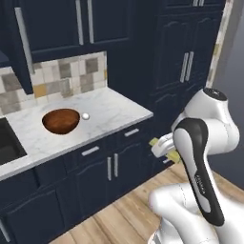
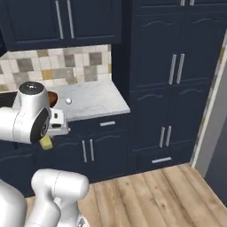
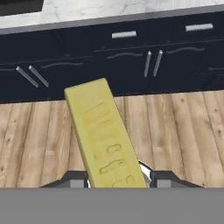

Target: Pick the egg and butter from the fridge and place them by the bowl for mixing.

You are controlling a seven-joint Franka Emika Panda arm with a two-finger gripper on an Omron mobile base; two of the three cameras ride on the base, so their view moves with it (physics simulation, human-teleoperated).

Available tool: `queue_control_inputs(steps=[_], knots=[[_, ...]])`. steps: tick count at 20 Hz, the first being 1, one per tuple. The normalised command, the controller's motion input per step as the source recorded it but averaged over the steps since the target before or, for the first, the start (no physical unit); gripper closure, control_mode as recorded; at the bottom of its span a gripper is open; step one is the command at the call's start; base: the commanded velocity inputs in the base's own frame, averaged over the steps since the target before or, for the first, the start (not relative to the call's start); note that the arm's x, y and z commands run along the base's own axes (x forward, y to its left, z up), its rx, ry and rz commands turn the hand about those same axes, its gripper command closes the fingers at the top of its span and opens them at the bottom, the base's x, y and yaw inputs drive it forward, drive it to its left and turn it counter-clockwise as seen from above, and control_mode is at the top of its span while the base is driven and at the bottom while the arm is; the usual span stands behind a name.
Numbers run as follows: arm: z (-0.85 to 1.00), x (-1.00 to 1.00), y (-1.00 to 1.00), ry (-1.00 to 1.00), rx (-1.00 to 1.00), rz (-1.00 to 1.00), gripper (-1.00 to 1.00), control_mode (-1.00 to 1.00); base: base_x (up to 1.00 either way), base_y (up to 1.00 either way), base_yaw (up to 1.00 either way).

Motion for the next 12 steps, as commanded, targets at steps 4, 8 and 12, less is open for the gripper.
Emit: queue_control_inputs(steps=[4, 8, 12], knots=[[0.0, 0.0, 0.0, 0.0, 0.0, 0.0, 1.0, 1.0, 1.0, 0.22, 0.41], [0.0, 0.0, 0.0, 0.0, 0.0, 0.0, 1.0, 1.0, 1.0, -0.29, 0.05], [0.0, 0.0, 0.0, 0.0, 0.0, 0.0, 1.0, 1.0, 0.78, -0.32, 0.1]])
